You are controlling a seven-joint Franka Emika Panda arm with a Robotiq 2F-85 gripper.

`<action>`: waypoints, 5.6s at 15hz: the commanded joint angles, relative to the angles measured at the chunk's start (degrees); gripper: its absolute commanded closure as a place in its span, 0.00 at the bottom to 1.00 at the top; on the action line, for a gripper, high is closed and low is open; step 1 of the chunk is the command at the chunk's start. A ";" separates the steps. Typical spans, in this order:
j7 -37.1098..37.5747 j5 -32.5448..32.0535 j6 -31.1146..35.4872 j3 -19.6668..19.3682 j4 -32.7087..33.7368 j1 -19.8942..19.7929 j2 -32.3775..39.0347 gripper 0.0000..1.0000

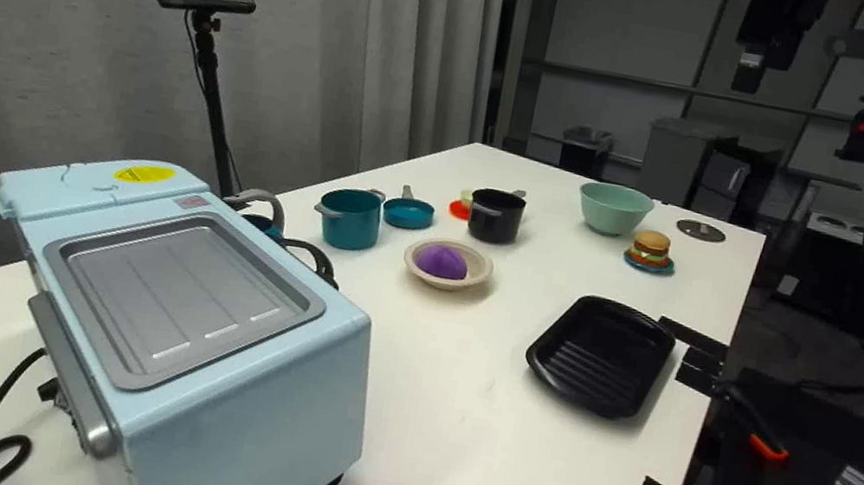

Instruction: Put the purple plushie on the table

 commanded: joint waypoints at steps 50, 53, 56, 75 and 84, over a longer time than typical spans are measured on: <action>10.74 2.69 20.78 -1.26 31.80 7.62 64.82 0.00; 13.15 1.23 24.05 -3.34 35.18 8.72 69.69 0.00; 14.69 0.90 25.99 -5.30 38.37 9.56 73.25 0.00; 19.81 0.13 29.24 -9.68 43.24 11.18 79.88 0.00; 19.40 1.78 33.27 -11.62 49.99 10.70 88.04 0.42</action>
